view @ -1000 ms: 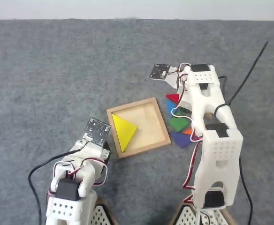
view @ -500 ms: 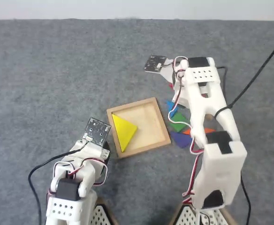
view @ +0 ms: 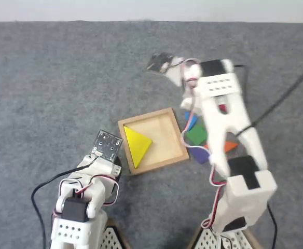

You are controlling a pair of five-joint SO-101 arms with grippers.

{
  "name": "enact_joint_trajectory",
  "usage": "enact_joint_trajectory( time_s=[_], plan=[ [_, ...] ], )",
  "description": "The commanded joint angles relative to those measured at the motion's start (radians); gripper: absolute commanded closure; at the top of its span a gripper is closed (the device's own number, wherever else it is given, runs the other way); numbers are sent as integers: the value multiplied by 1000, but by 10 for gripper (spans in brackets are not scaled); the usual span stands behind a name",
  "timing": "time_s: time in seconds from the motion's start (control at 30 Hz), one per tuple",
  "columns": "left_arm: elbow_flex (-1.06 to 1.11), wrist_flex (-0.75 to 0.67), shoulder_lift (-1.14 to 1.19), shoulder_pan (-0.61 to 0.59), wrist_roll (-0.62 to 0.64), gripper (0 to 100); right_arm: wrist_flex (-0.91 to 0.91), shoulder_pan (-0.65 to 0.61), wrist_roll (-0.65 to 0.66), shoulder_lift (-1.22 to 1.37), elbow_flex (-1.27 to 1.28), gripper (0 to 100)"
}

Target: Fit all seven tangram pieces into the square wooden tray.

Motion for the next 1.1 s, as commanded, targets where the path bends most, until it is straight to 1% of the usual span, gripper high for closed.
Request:
enact_joint_trajectory(
  time_s=[0.0, 0.17, 0.23, 0.37, 0.57, 0.8, 1.07],
  plan=[
    [-7, 5, -2, 0, 12, 912, 2, 93, 32, -59, -20, 759],
    [-7, 5, -2, 0, 12, 912, -48, 105, -14, 65, -54, 746],
    [-7, 5, -2, 0, 12, 912, -96, 108, 32, 122, -91, 746],
    [-7, 5, -2, 0, 12, 912, -145, 128, 187, 237, -166, 745],
    [-7, 5, -2, 0, 12, 912, -148, 163, 264, 414, -299, 737],
    [-7, 5, -2, 0, 12, 912, -145, 197, 278, 595, -483, 630],
    [-7, 5, -2, 0, 12, 912, -147, 191, 278, 750, -609, 625]
  ],
)
